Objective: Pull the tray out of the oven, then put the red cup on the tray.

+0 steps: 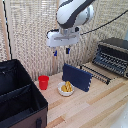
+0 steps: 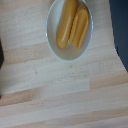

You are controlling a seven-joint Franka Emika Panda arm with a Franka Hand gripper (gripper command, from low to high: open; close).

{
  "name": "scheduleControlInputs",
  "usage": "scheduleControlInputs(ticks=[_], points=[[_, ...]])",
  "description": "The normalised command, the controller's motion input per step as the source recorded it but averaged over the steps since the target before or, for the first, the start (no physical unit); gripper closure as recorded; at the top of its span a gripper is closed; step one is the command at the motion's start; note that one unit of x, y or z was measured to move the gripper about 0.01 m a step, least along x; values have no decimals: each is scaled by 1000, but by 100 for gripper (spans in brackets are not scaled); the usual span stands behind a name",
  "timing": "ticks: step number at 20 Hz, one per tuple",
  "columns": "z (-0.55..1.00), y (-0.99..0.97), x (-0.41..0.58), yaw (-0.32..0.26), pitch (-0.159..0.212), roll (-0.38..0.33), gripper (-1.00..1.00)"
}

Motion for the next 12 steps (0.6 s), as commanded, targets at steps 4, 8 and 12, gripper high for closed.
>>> scheduleControlInputs(ticks=[4, 8, 12], points=[[0, -371, -62, 99, -55, -337, -100], [0, -398, -76, 91, -58, -346, -100], [0, -401, -79, 90, -57, -344, -100]])
